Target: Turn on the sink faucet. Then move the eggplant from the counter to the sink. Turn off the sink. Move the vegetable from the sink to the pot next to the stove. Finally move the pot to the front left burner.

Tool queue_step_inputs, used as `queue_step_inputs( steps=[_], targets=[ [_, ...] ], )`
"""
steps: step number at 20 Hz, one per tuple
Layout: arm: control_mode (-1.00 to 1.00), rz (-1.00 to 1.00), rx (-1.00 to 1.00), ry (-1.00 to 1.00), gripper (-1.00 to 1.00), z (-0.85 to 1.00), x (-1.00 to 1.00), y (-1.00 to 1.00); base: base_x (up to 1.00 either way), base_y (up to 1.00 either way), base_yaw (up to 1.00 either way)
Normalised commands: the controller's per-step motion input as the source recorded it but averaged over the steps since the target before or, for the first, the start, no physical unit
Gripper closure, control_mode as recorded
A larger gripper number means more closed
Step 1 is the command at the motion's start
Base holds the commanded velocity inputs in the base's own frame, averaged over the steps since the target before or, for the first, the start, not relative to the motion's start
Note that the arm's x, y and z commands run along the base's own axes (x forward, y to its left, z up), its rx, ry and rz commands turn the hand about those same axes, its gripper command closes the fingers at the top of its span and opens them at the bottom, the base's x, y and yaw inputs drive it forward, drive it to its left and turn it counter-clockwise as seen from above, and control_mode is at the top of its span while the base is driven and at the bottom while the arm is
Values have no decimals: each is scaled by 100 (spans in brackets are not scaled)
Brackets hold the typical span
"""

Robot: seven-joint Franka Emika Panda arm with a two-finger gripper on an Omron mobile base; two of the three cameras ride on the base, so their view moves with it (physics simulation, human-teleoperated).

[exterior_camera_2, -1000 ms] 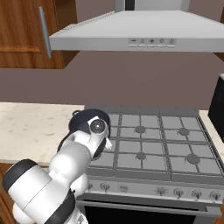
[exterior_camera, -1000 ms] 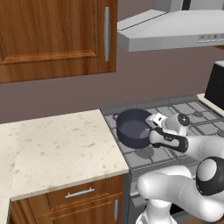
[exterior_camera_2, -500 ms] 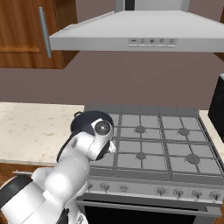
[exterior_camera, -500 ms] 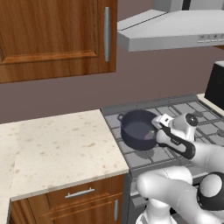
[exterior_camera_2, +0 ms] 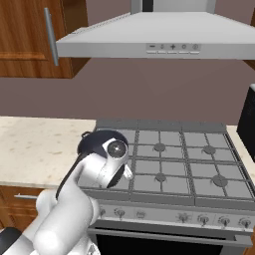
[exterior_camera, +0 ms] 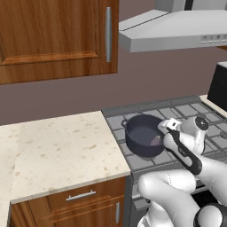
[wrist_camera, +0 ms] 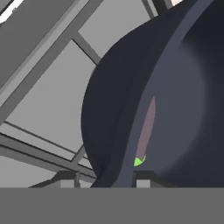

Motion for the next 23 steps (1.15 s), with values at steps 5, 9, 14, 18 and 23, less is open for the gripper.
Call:
queue_step_inputs(
  steps=[5, 9, 14, 18, 23],
  targets=[
    [-100, 5, -1, 17, 100, -2, 0, 0, 0, 0, 0],
    [-100, 6, -1, 16, 100, -10, 0, 0, 0, 0, 0],
    [-100, 4, 0, 6, 100, -17, 1, 0, 0, 0, 0],
    [-100, 1, 0, 0, 100, -24, 0, 0, 0, 0, 0],
    [-100, 0, 0, 0, -100, -16, -1, 0, 0, 0, 0]
  ],
)
